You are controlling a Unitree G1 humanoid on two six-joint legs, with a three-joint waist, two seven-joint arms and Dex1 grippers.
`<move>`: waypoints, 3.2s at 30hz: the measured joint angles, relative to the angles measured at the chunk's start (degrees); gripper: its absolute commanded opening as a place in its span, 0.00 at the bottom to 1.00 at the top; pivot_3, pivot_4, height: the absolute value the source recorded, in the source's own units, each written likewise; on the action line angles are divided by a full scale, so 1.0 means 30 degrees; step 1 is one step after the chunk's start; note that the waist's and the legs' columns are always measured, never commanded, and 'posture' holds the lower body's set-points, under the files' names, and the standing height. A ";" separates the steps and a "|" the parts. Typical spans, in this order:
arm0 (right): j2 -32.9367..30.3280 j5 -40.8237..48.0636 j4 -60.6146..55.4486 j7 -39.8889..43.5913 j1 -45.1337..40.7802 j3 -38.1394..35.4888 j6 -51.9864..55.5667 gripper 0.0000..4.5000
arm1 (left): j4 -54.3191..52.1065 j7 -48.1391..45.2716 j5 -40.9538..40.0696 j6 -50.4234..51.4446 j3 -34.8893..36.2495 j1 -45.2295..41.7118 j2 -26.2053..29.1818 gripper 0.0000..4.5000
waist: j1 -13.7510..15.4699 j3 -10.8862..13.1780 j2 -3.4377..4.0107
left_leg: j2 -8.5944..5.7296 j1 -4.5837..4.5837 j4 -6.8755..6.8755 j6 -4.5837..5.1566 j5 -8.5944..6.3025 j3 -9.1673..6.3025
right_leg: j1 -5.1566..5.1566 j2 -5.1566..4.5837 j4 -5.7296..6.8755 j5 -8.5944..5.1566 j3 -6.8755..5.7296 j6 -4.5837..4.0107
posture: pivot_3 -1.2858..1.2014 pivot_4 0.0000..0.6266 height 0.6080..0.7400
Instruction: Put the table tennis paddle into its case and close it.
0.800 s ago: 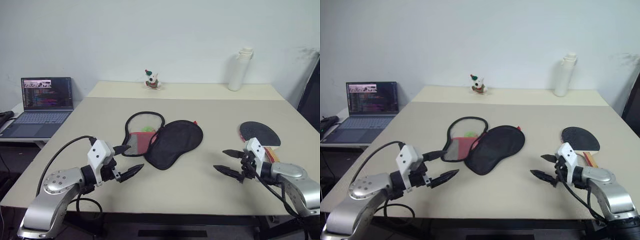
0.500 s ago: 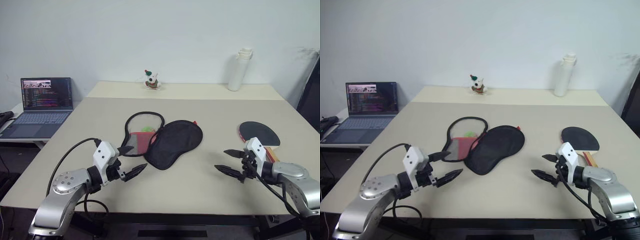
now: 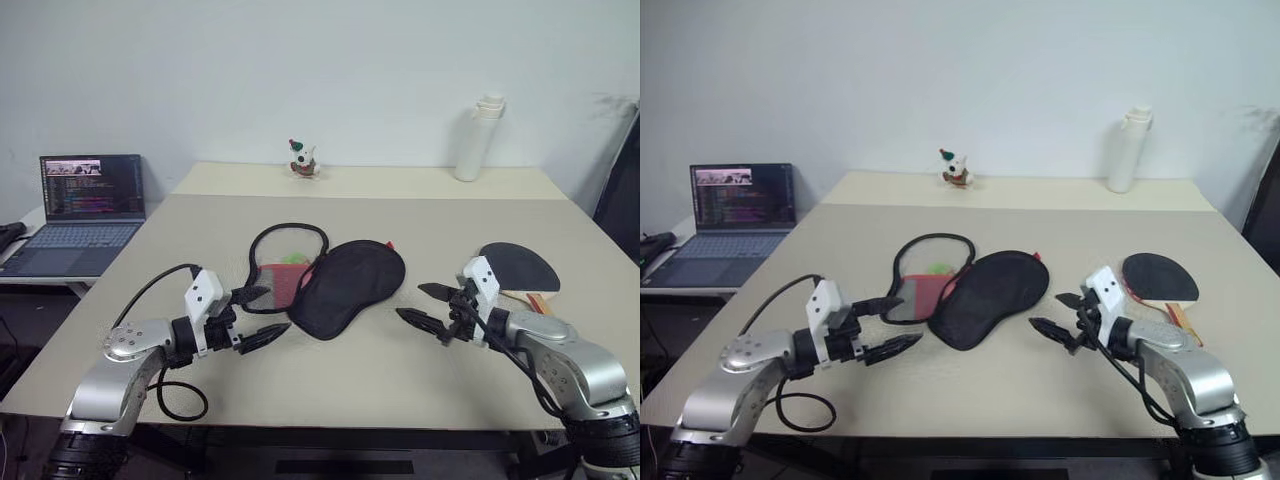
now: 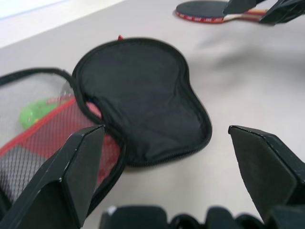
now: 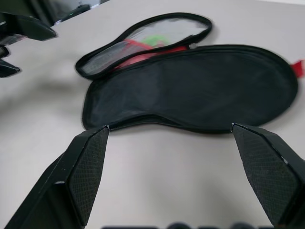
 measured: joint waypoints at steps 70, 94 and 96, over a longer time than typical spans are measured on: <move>0.8757 -0.1973 0.7632 -0.5791 -0.5709 0.1605 0.5993 0.02 | -0.3446 -0.5893 -0.4392 0.6213 0.1579 -0.0736 0.6153 1.00 | -0.0639 0.0017 -0.0026 | 0.0291 0.0016 -0.0251 0.0010 -0.0007 0.0106 | -0.0242 0.0330 0.0104 -0.0060 0.0087 -0.0204 | 0.52 0.24 1.00; 0.0735 -0.3642 1.1199 0.0894 -0.7847 0.3474 0.4728 0.02 | -0.2137 -0.6648 -0.3455 0.4418 0.0144 -0.0917 0.5711 1.00 | -0.0573 0.0017 -0.0030 | 0.0284 0.0022 -0.0249 0.0011 -0.0008 0.0258 | -0.0243 0.0405 0.0096 -0.0065 0.0092 -0.0217 | 0.52 0.24 1.00; 0.0671 -0.3641 1.1700 0.0980 -0.7996 0.3259 0.4711 0.02 | -0.1935 -0.6674 -0.3312 0.4283 0.0003 -0.0947 0.5696 1.00 | -0.0583 0.0017 -0.0030 | 0.0285 0.0024 -0.0249 0.0011 -0.0008 0.0273 | -0.0246 0.0406 0.0101 -0.0063 0.0097 -0.0220 | 0.52 0.24 1.00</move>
